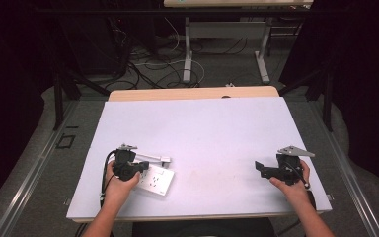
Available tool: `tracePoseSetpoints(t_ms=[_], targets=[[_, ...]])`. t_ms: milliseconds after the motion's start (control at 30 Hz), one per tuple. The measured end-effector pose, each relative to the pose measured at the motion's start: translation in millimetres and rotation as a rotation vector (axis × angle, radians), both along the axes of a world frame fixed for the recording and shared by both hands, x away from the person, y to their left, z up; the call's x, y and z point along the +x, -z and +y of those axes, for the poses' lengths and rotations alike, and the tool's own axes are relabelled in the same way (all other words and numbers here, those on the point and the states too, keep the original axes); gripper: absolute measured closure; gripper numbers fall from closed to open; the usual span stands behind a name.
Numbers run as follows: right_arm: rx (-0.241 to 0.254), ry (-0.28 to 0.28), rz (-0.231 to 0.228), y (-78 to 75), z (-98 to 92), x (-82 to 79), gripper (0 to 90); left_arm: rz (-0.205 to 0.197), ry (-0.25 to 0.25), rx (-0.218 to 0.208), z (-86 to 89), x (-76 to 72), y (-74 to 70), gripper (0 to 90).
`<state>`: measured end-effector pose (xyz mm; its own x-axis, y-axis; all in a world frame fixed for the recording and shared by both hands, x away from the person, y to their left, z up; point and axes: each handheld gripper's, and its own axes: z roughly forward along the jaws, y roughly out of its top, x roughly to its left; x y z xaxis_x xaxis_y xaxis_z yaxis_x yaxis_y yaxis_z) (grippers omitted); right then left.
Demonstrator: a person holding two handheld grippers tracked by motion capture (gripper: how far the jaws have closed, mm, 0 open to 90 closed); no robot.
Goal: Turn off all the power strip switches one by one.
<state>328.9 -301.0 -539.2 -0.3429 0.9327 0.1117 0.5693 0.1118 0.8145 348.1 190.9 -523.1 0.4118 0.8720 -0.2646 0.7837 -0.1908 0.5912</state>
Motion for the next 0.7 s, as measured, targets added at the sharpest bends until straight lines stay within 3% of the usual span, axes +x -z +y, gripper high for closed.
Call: tracePoseSetpoints(t_ms=[700], targets=[[0.000,0.000,-0.001,0.0,0.2,0.0,8.0,0.009,0.016,-0.002,-2.4,0.5,2.3,90.0]])
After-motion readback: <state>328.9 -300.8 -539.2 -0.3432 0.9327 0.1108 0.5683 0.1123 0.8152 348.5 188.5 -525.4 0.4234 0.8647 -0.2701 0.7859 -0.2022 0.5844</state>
